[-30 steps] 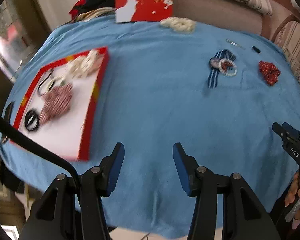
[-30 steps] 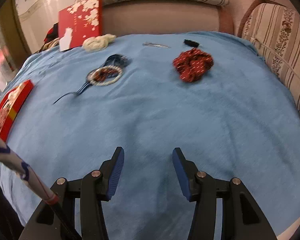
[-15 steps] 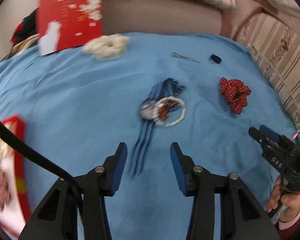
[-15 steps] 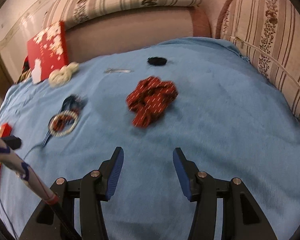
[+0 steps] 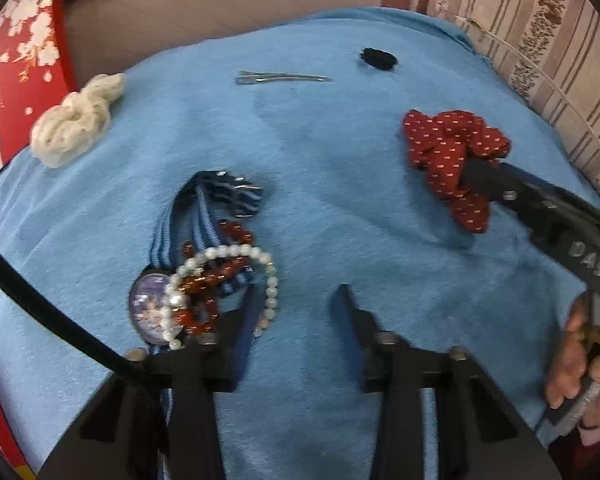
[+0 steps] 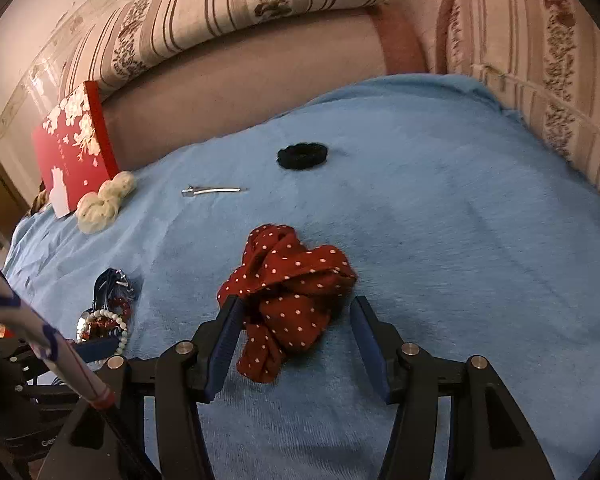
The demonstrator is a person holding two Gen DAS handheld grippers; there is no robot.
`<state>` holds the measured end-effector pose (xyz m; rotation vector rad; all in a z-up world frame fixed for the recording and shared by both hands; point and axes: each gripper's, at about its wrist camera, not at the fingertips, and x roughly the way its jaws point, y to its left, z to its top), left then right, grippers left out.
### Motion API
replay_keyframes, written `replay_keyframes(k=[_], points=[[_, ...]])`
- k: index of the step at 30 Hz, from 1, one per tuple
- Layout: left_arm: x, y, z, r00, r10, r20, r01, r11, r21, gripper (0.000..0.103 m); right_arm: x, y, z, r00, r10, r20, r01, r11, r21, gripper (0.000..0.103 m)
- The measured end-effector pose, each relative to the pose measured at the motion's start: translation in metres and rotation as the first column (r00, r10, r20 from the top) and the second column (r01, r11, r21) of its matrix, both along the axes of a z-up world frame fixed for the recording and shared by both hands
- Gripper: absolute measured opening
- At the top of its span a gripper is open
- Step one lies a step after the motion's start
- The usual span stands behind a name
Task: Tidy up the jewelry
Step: 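Grasp the red polka-dot scrunchie with the right gripper while the left approaches the white bead bracelet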
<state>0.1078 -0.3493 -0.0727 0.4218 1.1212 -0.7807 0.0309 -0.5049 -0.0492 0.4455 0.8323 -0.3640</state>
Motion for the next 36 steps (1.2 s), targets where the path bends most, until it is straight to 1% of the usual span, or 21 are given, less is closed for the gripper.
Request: replay_keyframes(k=[1,2,3,6,9,13,14,15,16,17,19,21,22,23,27,30,31,32,34,35,36], points=[[0.001,0.001,0.001,0.999,-0.007,-0.036,0.006,1.000,-0.013,0.005,0.002,0.000,-0.001,1.000,0.013,0.002,-0.013,1.000,0.008,0.043],[0.000,0.003,0.001,0.995,-0.015,-0.102,0.012,0.999,-0.037,0.005,0.004,-0.001,-0.002,1.000,0.028,-0.003,-0.028,0.999,0.019,0.020],[-0.002,0.007,0.002,0.988,-0.028,-0.154,0.018,0.998,-0.063,0.005,0.004,-0.001,-0.002,0.999,0.036,-0.004,-0.036,0.999,0.027,0.017],[-0.027,0.026,0.009,0.968,-0.072,-0.240,0.046,0.993,-0.110,0.005,-0.002,0.002,0.005,0.998,0.060,0.018,-0.061,0.997,0.054,0.012],[-0.054,0.050,0.023,0.960,-0.091,-0.266,0.053,0.988,-0.147,0.005,-0.014,0.008,0.015,0.996,0.084,0.036,-0.087,0.992,0.088,0.011],[-0.074,0.073,0.034,0.970,-0.063,-0.234,0.028,0.989,-0.148,0.006,-0.035,0.015,0.018,0.997,0.075,0.025,-0.078,0.983,0.165,0.013],[-0.076,0.078,0.036,0.979,-0.044,-0.201,0.016,0.991,-0.136,0.006,-0.037,0.014,0.017,0.998,0.060,0.016,-0.061,0.984,0.170,0.016],[-0.076,0.080,0.036,0.983,-0.029,-0.180,0.007,0.992,-0.125,0.007,-0.037,0.013,0.016,0.999,0.045,-0.001,-0.045,0.984,0.170,0.032],[-0.073,0.079,0.033,0.983,-0.020,-0.183,-0.002,0.993,-0.119,0.008,-0.038,0.011,0.015,0.999,0.026,-0.022,-0.023,0.987,0.157,0.041],[-0.070,0.079,0.032,0.981,-0.011,-0.192,-0.012,0.993,-0.118,0.009,-0.038,0.009,0.014,0.999,0.009,-0.034,-0.004,0.990,0.143,0.054],[-0.068,0.082,0.031,0.980,0.011,-0.200,-0.037,0.991,-0.131,0.011,-0.042,0.002,0.016,0.998,-0.036,-0.053,0.042,0.993,0.107,0.058],[-0.067,0.084,0.033,0.983,0.019,-0.182,-0.046,0.988,-0.145,0.025,-0.046,-0.004,0.018,0.998,-0.054,-0.040,0.059,0.992,0.111,0.062],[-0.068,0.088,0.034,0.984,0.028,-0.176,-0.055,0.987,-0.150,0.036,-0.048,-0.008,0.019,0.998,-0.063,-0.028,0.066,0.991,0.120,0.063],[-0.066,0.089,0.033,0.984,0.037,-0.173,-0.063,0.987,-0.150,0.038,-0.048,-0.010,0.019,0.998,-0.066,-0.017,0.068,0.990,0.125,0.066],[-0.062,0.081,0.018,0.985,0.040,-0.170,-0.060,0.991,-0.118,0.038,-0.042,-0.007,0.018,1.000,-0.029,-0.005,0.029,0.992,0.119,0.066],[-0.066,0.068,0.006,0.986,0.001,-0.166,-0.015,0.996,-0.085,0.037,-0.035,-0.001,0.015,1.000,-0.002,-0.001,0.002,0.995,0.095,0.066],[-0.069,0.066,0.005,0.986,-0.009,-0.164,-0.004,0.996,-0.084,0.034,-0.032,0.001,0.014,1.000,0.002,-0.001,-0.002,0.997,0.079,0.066],[-0.074,0.064,0.005,0.988,-0.023,-0.150,0.010,0.997,-0.083,0.021,-0.030,0.002,0.013,1.000,0.005,-0.001,-0.005,0.998,0.066,0.066],[-0.081,0.062,0.004,0.986,-0.041,-0.164,0.028,0.996,-0.080,0.000,-0.025,0.004,0.009,1.000,0.020,-0.011,-0.019,0.999,0.042,0.066],[-0.083,0.062,0.003,0.986,-0.035,-0.164,0.023,0.997,-0.074,0.000,-0.022,0.005,0.006,0.999,0.027,-0.022,-0.027,0.999,0.032,0.054],[-0.087,0.063,0.005,0.989,-0.029,-0.143,0.018,0.997,-0.073,0.000,-0.018,0.007,0.001,0.998,0.040,-0.038,-0.039,0.999,0.034,0.028]])
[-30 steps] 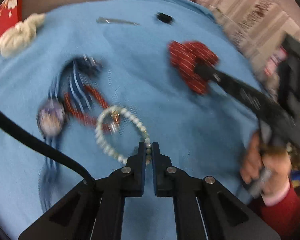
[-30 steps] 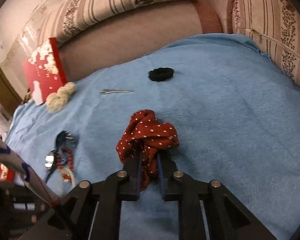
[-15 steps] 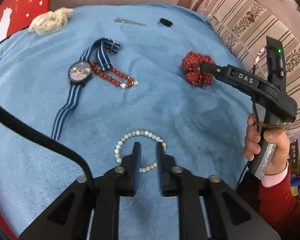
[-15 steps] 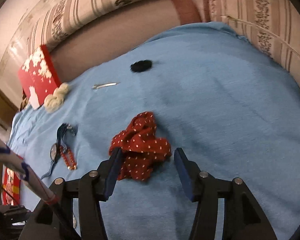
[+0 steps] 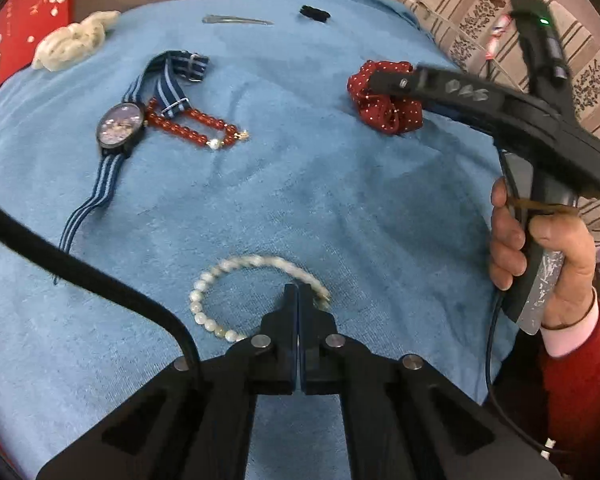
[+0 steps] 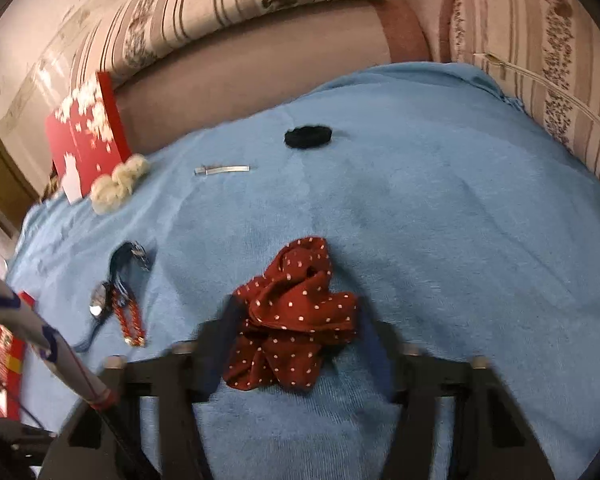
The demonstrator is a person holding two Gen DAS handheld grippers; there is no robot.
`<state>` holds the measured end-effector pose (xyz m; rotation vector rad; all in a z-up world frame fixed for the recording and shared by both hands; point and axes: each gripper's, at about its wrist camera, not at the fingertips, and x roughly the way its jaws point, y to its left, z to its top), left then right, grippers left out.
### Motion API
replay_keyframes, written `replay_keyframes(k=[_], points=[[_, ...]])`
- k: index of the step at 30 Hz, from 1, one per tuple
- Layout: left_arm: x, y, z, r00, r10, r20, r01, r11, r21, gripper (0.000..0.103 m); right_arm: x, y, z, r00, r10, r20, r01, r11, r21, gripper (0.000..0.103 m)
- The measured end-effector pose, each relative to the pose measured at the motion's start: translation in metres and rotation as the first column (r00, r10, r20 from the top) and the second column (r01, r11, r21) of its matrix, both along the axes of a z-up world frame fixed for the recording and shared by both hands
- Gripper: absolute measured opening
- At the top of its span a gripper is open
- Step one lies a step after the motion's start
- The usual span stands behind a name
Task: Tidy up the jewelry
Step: 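Grasp the red polka-dot scrunchie with the right gripper while the left approaches the white bead bracelet, then grasp the white bead bracelet with the left gripper and lift it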
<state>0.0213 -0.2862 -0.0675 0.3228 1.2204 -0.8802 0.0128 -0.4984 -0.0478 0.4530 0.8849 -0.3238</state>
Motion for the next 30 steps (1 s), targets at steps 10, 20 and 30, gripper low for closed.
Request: replay_keyframes(k=[10,20,30], points=[[-0.011,0.052,0.063,0.993,0.109,0.050,-0.102,0.987,-0.122,0.000,-0.016,0.016,0.012,0.999,-0.017,0.049,0.015,0.999,0.029,0.015],[0.008,0.063,0.041,0.991,0.129,0.028,-0.127,0.990,-0.066,0.011,-0.064,0.071,0.031,0.998,0.003,0.070,-0.005,1.000,0.028,0.016],[0.005,0.009,0.002,0.994,0.063,0.091,-0.068,0.997,0.047,0.041,-0.080,0.075,0.020,0.998,-0.004,0.069,0.000,0.999,0.054,0.017]])
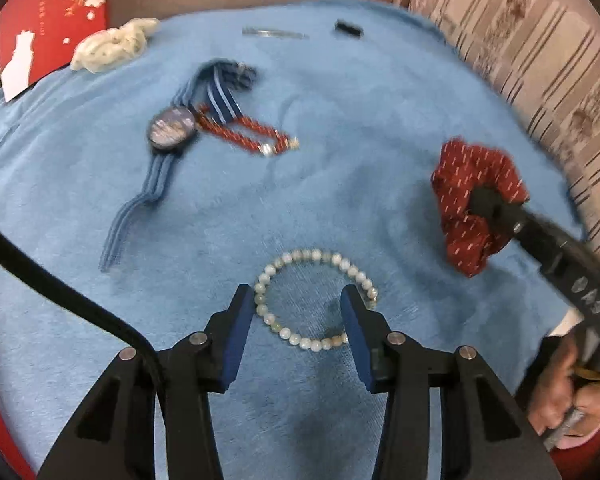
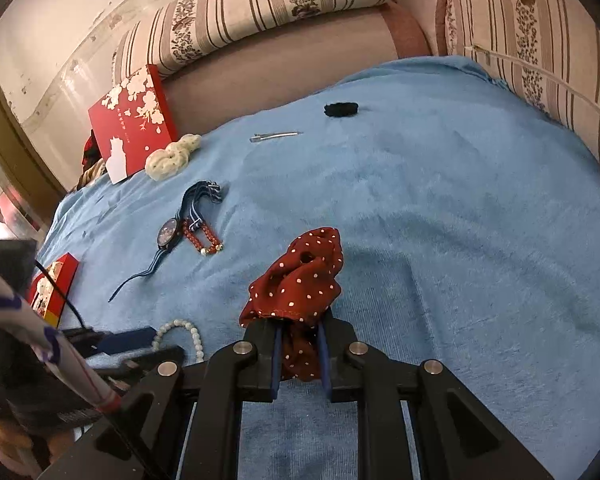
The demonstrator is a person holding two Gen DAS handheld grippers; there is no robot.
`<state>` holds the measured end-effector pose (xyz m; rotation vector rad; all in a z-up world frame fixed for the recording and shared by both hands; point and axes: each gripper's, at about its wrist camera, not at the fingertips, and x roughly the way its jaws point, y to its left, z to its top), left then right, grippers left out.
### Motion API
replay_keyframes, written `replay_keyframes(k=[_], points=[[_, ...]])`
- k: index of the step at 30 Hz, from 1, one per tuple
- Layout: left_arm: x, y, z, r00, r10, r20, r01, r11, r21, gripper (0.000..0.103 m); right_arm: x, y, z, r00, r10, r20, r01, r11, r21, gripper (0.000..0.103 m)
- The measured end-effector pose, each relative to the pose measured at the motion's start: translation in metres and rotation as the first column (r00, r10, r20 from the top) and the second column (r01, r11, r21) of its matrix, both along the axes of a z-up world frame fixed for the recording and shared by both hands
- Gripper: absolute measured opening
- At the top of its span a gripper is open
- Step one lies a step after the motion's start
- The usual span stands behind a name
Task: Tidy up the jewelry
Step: 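Grasp the white bead bracelet with the left gripper and lift it, then carry both items to the box and open both grippers to drop them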
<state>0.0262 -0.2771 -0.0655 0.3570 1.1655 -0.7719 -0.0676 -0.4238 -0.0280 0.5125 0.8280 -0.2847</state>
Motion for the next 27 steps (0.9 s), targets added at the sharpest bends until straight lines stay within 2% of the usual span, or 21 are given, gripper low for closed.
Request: replay_keyframes(k=[1,2,5,10,13,16,19,23,27], points=[[-0.006,-0.004,0.000,0.999,-0.003,0.053,0.002,0.999,0.032,0.030,0.001,0.000,-0.002,1.000,0.000,-0.002,0.000,1.000,0.003,0.017],[-0.009,-0.006,0.001,0.997,-0.008,0.072,0.005,0.999,0.047,0.006,0.001,0.000,-0.003,1.000,0.001,-0.002,-0.001,1.000,0.004,0.017],[-0.007,0.000,0.008,1.000,0.016,0.002,-0.016,1.000,-0.005,0.005,0.003,0.000,-0.005,1.000,0.001,-0.007,-0.001,1.000,0.003,0.016],[-0.010,0.031,0.045,0.996,0.085,-0.015,-0.086,0.989,-0.123,0.005,0.004,0.001,-0.005,1.000,0.001,-0.019,-0.001,1.000,-0.004,0.016],[-0.016,0.067,0.077,0.991,0.131,0.000,-0.129,0.973,-0.190,0.005,0.005,0.007,0.004,1.000,0.016,-0.012,-0.017,1.000,-0.016,0.016],[-0.020,0.107,0.103,0.980,0.192,0.047,-0.178,0.960,-0.215,0.005,0.006,0.021,0.022,0.998,0.055,0.011,-0.055,0.998,-0.024,0.016],[-0.021,0.154,0.122,0.961,0.263,0.089,-0.239,0.946,-0.220,0.005,0.013,0.046,0.045,0.991,0.127,0.032,-0.126,0.991,-0.051,0.016],[-0.010,0.217,0.139,0.920,0.366,0.139,-0.335,0.920,-0.205,0.005,0.028,0.087,0.068,0.971,0.234,0.044,-0.230,0.969,-0.086,0.016],[0.006,0.289,0.140,0.859,0.493,0.140,-0.465,0.864,-0.191,0.005,0.046,0.135,0.086,0.935,0.350,0.054,-0.344,0.933,-0.101,0.016]])
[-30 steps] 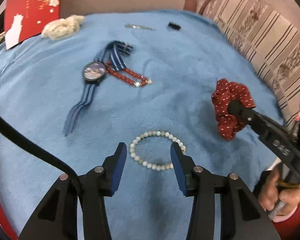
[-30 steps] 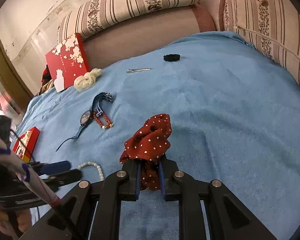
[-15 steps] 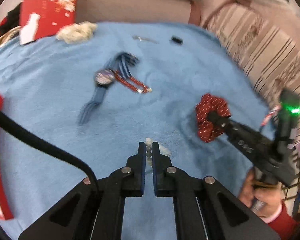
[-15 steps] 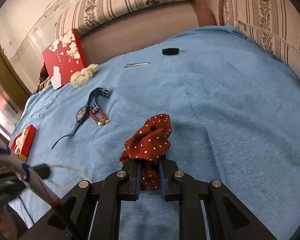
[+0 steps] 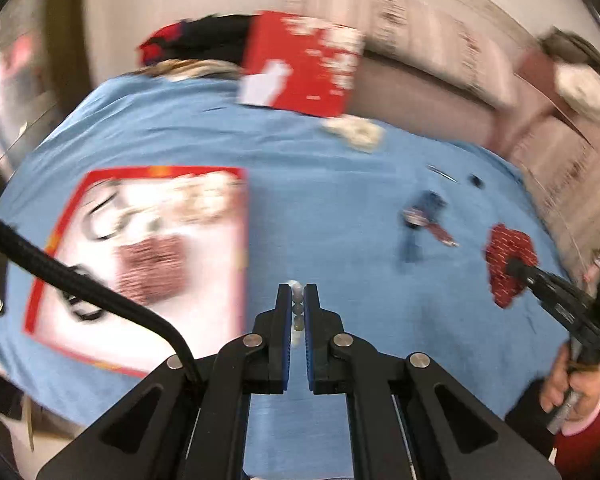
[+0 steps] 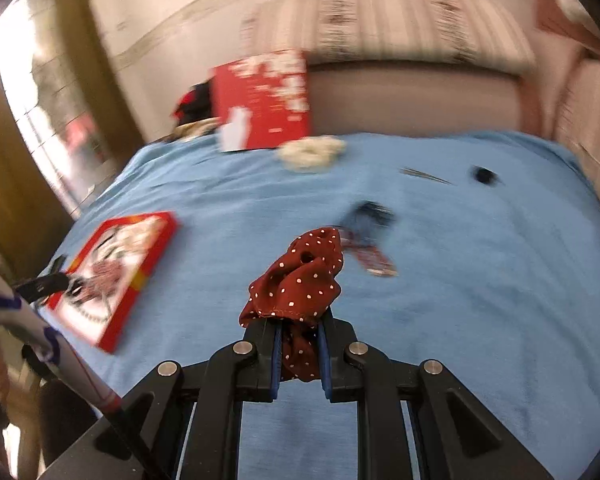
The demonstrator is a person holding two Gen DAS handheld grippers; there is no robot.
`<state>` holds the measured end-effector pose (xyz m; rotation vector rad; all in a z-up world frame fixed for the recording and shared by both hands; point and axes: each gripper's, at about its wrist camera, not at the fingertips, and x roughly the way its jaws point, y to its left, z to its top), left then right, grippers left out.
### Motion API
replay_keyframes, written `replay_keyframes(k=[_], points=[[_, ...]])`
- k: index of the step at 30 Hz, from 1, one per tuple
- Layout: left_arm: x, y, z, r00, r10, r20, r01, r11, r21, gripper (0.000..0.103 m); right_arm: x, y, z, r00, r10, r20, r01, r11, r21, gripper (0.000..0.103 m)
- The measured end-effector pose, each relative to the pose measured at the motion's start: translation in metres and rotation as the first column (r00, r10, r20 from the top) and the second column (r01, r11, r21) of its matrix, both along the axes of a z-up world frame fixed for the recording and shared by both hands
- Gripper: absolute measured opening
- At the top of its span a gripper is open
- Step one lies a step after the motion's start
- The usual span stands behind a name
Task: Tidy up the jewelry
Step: 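Carry both items to the box and open both grippers to drop them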
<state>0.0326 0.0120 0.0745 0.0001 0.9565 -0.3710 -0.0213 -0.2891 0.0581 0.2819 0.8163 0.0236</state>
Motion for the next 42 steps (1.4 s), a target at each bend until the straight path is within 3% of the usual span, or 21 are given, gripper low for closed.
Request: replay_keyframes(k=[5,9,15,22,25,29,32,34,36,38,42], points=[[0.020,0.061,-0.024,0.992,0.111,-0.062,-0.115,0.991,-0.067,0.005,0.027,0.067,0.012,0.989,0.151,-0.004,-0.151,0.989,0.007,0.016],[0.028,0.084,-0.053,0.979,0.157,-0.127,-0.172,0.979,-0.114,0.005,0.054,0.123,0.017,0.966,0.258,-0.018,-0.258,0.966,-0.005,0.016],[0.032,0.109,-0.097,0.951,0.229,-0.209,-0.253,0.963,-0.098,0.005,0.093,0.193,0.016,0.926,0.375,-0.052,-0.376,0.927,-0.012,0.016],[0.021,0.123,-0.094,0.947,0.256,-0.195,-0.279,0.955,-0.101,0.005,0.149,0.247,-0.020,0.888,0.436,-0.145,-0.434,0.900,0.045,0.016],[0.013,0.128,-0.083,0.949,0.269,-0.166,-0.289,0.951,-0.110,0.006,0.171,0.264,-0.037,0.883,0.431,-0.187,-0.437,0.899,0.012,0.016],[0.002,0.136,-0.070,0.946,0.298,-0.130,-0.313,0.942,-0.119,0.017,0.192,0.274,-0.058,0.880,0.411,-0.240,-0.429,0.903,-0.026,0.016],[-0.004,0.142,-0.062,0.939,0.328,-0.109,-0.339,0.934,-0.114,0.017,0.199,0.277,-0.069,0.883,0.381,-0.275,-0.422,0.900,-0.109,0.019],[-0.008,0.144,-0.059,0.933,0.345,-0.107,-0.356,0.928,-0.113,0.018,0.197,0.274,-0.069,0.883,0.373,-0.283,-0.425,0.893,-0.147,0.027],[-0.012,0.146,-0.055,0.930,0.355,-0.099,-0.365,0.924,-0.113,0.019,0.192,0.268,-0.061,0.890,0.374,-0.262,-0.419,0.896,-0.147,0.048],[-0.016,0.145,-0.050,0.925,0.371,-0.081,-0.378,0.920,-0.100,0.024,0.186,0.258,-0.050,0.901,0.367,-0.230,-0.404,0.904,-0.140,0.054],[-0.022,0.142,-0.043,0.920,0.387,-0.058,-0.390,0.917,-0.085,0.029,0.168,0.234,-0.027,0.917,0.355,-0.183,-0.381,0.915,-0.131,0.055]])
